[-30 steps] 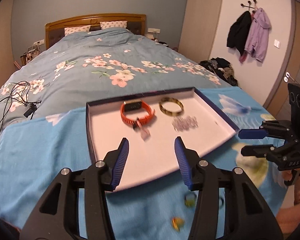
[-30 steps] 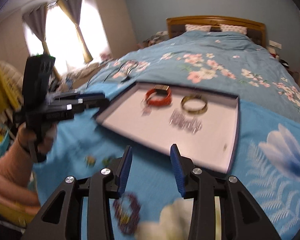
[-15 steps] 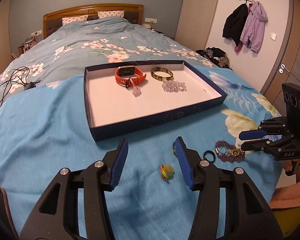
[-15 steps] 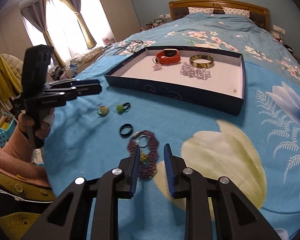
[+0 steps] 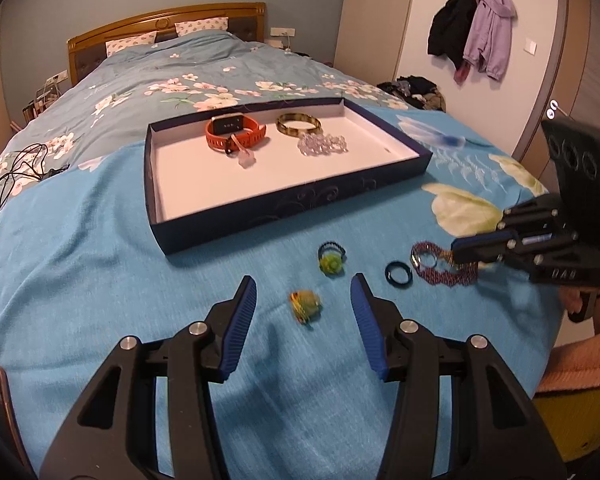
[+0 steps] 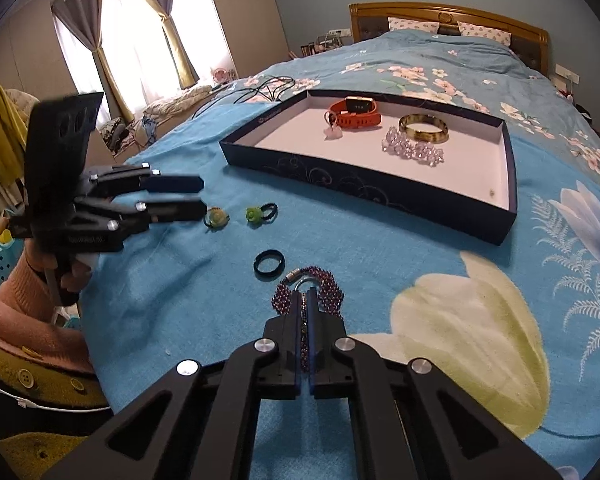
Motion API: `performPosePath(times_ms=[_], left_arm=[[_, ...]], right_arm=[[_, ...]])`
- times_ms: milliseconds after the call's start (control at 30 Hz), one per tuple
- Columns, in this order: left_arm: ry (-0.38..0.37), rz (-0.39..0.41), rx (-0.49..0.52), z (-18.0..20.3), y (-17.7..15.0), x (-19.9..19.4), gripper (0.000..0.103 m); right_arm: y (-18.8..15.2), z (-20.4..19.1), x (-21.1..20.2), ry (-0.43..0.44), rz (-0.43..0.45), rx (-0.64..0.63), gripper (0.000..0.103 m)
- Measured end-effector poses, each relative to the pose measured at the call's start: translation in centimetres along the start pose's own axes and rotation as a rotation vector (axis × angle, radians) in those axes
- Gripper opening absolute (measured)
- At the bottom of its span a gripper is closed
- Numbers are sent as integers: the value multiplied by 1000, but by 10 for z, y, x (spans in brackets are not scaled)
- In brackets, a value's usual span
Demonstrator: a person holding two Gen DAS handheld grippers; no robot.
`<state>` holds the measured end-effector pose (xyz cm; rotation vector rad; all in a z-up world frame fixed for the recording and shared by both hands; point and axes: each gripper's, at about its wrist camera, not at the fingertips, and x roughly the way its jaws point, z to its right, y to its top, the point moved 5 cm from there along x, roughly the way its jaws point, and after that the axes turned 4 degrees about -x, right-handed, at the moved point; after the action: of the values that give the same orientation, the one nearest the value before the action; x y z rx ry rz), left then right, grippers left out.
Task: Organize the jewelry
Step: 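Grasp the dark red beaded bracelet with the right gripper while the left gripper approaches the green ring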
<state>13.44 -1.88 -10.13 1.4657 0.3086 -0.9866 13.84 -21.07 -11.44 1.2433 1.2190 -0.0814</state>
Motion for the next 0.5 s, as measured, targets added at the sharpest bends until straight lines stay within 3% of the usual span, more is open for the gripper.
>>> performPosePath(times_ms=[500], left_arm=[[-14,-69,-8,3,-7,17,41]], right_arm=[[12,13,-15,25,82,77,1]])
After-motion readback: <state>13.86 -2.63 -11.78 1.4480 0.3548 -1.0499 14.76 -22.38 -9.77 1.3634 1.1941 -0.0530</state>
